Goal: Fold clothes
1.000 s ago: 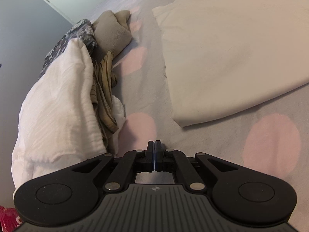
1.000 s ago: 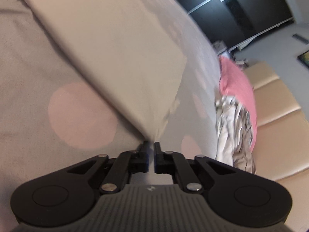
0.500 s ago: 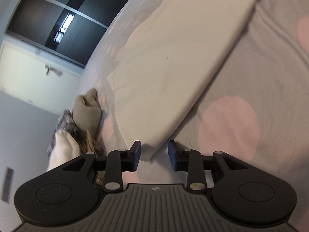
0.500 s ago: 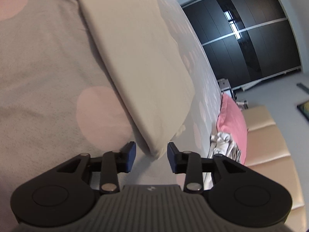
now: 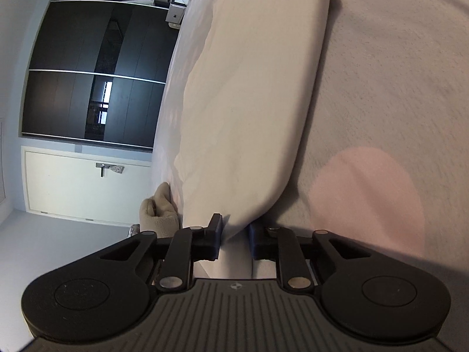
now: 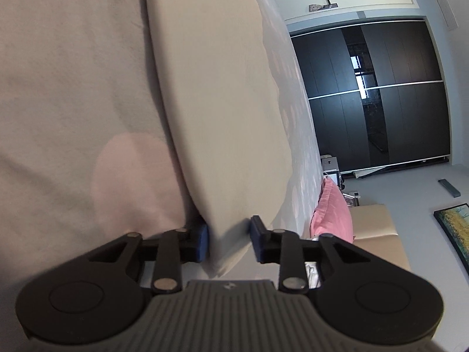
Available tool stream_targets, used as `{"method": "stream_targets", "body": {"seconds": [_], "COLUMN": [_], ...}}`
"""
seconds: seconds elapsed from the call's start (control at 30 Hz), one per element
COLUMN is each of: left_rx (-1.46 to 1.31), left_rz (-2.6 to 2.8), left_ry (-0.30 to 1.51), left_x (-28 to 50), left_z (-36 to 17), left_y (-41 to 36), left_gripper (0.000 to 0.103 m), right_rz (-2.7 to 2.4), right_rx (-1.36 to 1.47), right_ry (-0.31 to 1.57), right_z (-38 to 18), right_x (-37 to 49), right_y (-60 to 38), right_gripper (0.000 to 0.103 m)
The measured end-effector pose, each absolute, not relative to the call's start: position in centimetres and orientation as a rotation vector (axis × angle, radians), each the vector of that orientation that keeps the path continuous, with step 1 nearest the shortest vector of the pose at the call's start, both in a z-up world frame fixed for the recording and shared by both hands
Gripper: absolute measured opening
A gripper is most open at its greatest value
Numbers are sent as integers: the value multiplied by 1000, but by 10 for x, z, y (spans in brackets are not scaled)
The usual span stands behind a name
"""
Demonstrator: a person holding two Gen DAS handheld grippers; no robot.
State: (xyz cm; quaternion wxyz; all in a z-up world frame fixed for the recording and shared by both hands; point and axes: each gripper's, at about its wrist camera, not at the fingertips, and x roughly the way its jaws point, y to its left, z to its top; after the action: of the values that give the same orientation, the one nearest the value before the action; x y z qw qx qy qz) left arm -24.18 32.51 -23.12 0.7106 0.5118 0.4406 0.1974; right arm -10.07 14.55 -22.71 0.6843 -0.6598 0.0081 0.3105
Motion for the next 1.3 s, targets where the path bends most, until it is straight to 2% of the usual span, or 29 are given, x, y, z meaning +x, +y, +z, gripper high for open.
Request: {"method": "stream_targets", "body": {"seconds": [0.07,0.17,0.53,0.67,0.83,1.0,1.3], "left_rx": [1105,1040,967,830,862,934,1004], "left_rz": [437,457,399,322,224,115,-1], "left_ry": [967,938,957,1014,1067,1139,1272], "left_x": [-239,-238,-258,-283,-325,-349,-353], "left_z": [-225,-208,-137,-106,-88,-102,-166], "left_y": [325,323,311,308,296,280,278], "left_gripper": [13,3,2,2,2,2,2], "right_rz": [677,649,719,805,952,1065,1133], "right_rx": [-1500,-1531,-1536,-1602,-1654,-1678,-1697], "right_ry": [-37,-120,-78,-57,9,43,107], "right_z": [-230,-235,-173,-156,-143,-140,-173], "right_x": [-102,-103,-120,-138,-177,-206,-211], "right_y": [144,142,122,98,62,42,34], "right_gripper": [14,9,5,5,5,5,5]}}
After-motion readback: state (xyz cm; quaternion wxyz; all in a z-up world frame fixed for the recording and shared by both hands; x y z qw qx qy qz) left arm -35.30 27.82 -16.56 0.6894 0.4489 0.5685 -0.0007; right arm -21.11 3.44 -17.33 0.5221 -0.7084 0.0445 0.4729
